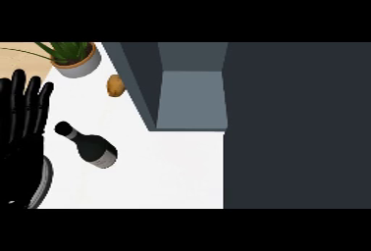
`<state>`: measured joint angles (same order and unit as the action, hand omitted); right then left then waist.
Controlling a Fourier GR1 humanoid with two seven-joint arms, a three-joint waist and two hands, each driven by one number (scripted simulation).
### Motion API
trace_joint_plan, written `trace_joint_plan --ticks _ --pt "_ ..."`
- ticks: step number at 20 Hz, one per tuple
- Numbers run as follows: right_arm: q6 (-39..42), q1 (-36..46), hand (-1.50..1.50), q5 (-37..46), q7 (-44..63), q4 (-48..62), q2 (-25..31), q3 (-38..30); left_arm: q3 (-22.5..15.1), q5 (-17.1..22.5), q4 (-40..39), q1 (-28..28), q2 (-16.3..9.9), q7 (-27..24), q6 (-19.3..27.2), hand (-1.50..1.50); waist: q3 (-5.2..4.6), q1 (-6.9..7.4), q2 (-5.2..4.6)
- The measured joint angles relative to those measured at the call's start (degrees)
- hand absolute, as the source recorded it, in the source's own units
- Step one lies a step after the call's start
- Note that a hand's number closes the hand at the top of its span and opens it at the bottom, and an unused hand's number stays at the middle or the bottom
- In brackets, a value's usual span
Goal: Pick up the wine, place it into the cabinet and close the cabinet
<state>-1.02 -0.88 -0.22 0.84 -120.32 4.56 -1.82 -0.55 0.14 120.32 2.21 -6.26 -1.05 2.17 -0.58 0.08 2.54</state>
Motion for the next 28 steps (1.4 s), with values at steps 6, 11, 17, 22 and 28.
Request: trace_joint_plan --ticks 6,11,17,22,28 --pt "1.97 -5.54 -1.50 -0.51 0.26 -6.59 -0.30 2.84 -2.14 -9.76 -2.15 -0.37 3.57 1.60 7.94 -1.50 0.48 -0.55 -1.86" --pt "7.44 -10.06 -1.50 -4.89 4.38 -9.36 1.32 7.54 -7.57 -3.88 -4.49 -0.66 5.45 5.42 18.74 -1.50 0.51 -0.90 -2.28" --pt "8.35 -10.46 -1.50 -7.43 12.34 -15.60 2.47 9.07 -16.03 -5.65 -5.35 2.79 6.06 9.74 29.75 -1.50 0.56 -0.51 -2.42" --pt "7.40 -9.34 -1.50 -7.03 17.97 -19.56 2.38 10.10 -21.06 -9.51 -4.69 6.73 6.19 14.93 36.40 -1.50 0.57 -0.39 -2.43" --pt "6.45 -6.28 -1.50 -6.23 21.13 -19.61 1.52 10.77 -23.63 -16.44 -2.20 11.60 6.24 24.15 41.14 -1.50 0.59 -0.23 -2.44"
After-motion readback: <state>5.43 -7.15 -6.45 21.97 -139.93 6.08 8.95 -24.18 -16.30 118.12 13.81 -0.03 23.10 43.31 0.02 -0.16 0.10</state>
